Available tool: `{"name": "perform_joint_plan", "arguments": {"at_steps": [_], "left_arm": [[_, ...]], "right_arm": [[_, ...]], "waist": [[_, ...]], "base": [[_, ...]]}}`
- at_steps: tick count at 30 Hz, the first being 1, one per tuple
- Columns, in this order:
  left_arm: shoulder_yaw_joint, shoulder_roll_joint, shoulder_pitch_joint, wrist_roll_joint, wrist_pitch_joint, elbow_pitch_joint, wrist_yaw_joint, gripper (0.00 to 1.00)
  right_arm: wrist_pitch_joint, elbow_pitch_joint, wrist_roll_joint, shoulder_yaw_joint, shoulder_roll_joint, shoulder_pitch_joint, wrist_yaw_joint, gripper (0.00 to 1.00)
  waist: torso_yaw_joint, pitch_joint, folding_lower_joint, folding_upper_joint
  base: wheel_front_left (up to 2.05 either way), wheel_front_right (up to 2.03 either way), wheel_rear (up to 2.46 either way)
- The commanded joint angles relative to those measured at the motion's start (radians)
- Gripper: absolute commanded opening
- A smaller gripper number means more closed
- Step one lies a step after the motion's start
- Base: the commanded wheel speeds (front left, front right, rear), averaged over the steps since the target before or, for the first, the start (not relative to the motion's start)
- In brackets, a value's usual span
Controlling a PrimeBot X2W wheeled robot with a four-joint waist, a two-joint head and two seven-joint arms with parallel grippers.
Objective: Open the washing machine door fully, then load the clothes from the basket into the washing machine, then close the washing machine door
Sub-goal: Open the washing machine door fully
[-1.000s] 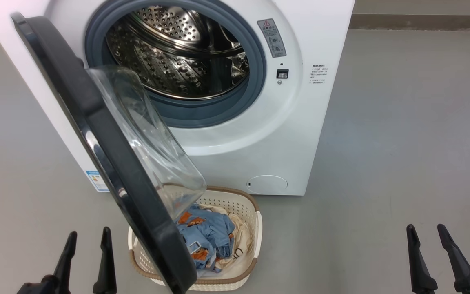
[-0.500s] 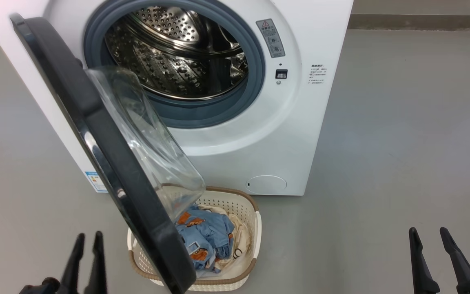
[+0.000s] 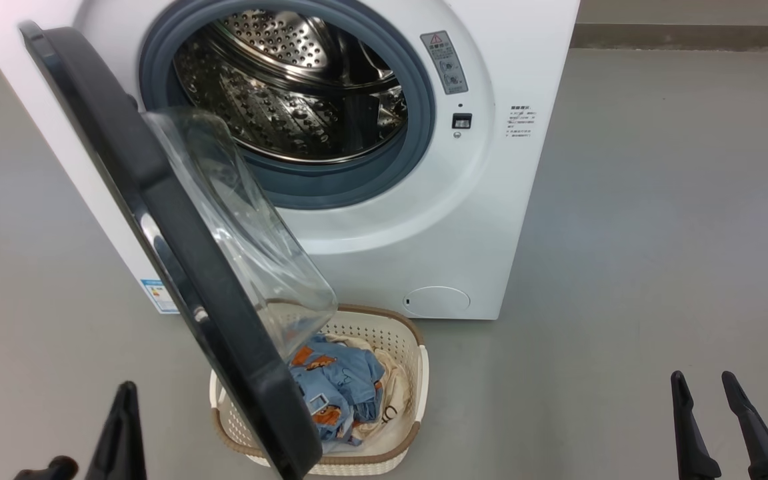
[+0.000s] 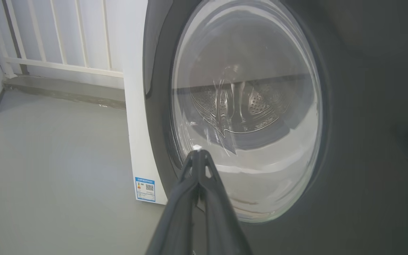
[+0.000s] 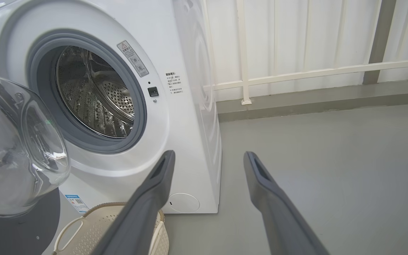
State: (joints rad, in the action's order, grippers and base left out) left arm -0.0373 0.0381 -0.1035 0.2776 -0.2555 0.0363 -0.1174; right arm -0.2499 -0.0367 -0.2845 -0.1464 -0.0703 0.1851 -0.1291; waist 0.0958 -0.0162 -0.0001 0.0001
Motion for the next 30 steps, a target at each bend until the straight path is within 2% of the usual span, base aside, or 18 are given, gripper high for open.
{"name": "perform_joint_plan", "arguments": {"at_steps": [1,10,15,18,22,26,29,30], "left_arm": [[-0.047,0.012,0.022,0.003,-0.006,-0.023,0.011,0.0],[-0.15,0.012,0.084,-0.049,-0.006,-0.121,0.035,0.0],[-0.154,0.017,0.141,-0.08,-0.006,-0.203,0.031,0.0],[-0.138,0.032,0.189,-0.088,0.019,-0.267,0.031,0.0],[-0.099,0.044,0.278,-0.083,0.104,-0.394,0.028,0.0],[-0.002,0.033,0.36,-0.052,0.209,-0.511,0.026,0.0],[0.096,0.023,0.391,-0.03,0.285,-0.568,0.041,0.0],[0.096,0.023,0.391,-0.03,0.285,-0.568,0.041,0.0]], "right_arm": [[-0.012,-0.025,0.008,0.017,-0.013,-0.009,-0.002,1.0],[-0.012,-0.031,0.007,0.004,-0.008,-0.001,-0.002,1.0],[-0.012,-0.033,0.007,-0.002,-0.002,0.005,-0.002,1.0],[-0.012,-0.033,0.006,-0.004,0.002,0.009,-0.002,1.0],[-0.012,-0.034,0.006,-0.009,0.007,0.011,-0.002,1.0],[-0.012,-0.034,0.008,-0.013,0.01,0.008,-0.002,1.0],[-0.012,-0.035,0.008,-0.014,0.012,0.005,-0.002,1.0],[-0.012,-0.035,0.008,-0.014,0.012,0.005,-0.002,1.0]], "waist": [[0.001,0.0,0.0001,-0.0001],[0.016,0.007,0.0001,-0.0001],[0.035,0.008,0.0001,-0.0001],[0.05,0.008,0.0001,-0.0001],[0.073,0.005,0.0001,-0.0001],[0.093,0.004,0.0001,-0.0001],[0.104,0.002,0.0001,-0.0001],[0.104,0.002,0.0001,-0.0001]], "base": [[0.0,0.0,0.0],[0.0,0.0,0.0],[0.0,0.0,0.0],[0.0,0.0,0.0],[0.0,0.0,0.0],[0.0,0.0,0.0],[0.0,0.0,0.0],[0.0,0.0,0.0]]}}
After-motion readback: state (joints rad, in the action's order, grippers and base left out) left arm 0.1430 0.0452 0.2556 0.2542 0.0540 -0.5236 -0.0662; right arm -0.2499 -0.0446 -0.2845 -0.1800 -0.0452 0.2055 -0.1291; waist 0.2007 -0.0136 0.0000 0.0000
